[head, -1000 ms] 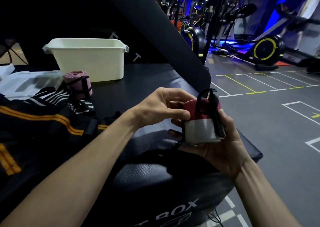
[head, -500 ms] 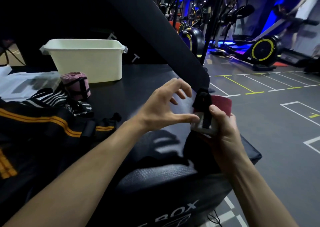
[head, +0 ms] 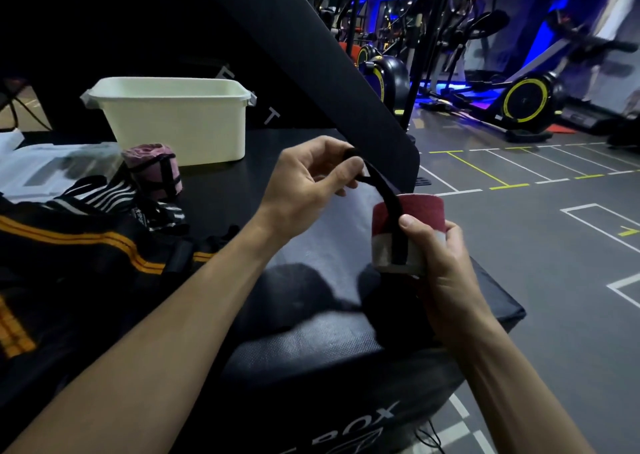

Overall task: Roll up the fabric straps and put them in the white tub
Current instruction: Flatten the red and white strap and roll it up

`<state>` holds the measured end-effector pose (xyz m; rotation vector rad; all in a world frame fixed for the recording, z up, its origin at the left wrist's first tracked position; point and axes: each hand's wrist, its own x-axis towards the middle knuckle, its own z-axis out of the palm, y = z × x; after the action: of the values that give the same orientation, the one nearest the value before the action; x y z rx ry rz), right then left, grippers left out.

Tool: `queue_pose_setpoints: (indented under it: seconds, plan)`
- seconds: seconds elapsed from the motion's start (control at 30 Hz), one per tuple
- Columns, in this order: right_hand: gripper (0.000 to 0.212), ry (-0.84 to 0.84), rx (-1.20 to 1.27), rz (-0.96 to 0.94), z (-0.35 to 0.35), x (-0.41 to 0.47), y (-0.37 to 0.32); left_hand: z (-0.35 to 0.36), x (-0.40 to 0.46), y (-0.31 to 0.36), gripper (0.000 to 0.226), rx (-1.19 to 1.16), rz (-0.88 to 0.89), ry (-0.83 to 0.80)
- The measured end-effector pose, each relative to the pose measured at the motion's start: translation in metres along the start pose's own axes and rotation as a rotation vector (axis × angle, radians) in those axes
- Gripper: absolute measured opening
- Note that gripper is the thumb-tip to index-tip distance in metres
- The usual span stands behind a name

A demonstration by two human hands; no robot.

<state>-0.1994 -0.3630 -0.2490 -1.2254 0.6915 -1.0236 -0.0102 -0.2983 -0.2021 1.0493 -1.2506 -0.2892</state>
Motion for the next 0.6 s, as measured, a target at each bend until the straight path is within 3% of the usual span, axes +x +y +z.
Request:
queue_pose_setpoints:
  seconds: [0.43, 0.6]
  plan:
    - [0.078, -0.015, -0.022, 0.007, -0.002, 0.001, 0.0, -0.02, 0.005, 0.004, 0.023, -0.04, -0.108, -0.166]
    - [0.077, -0.053, 0.003, 0.026, -0.004, -0.001, -0.001, -0.027, 0.002, 0.009, 0.023, -0.158, -0.289, -0.3]
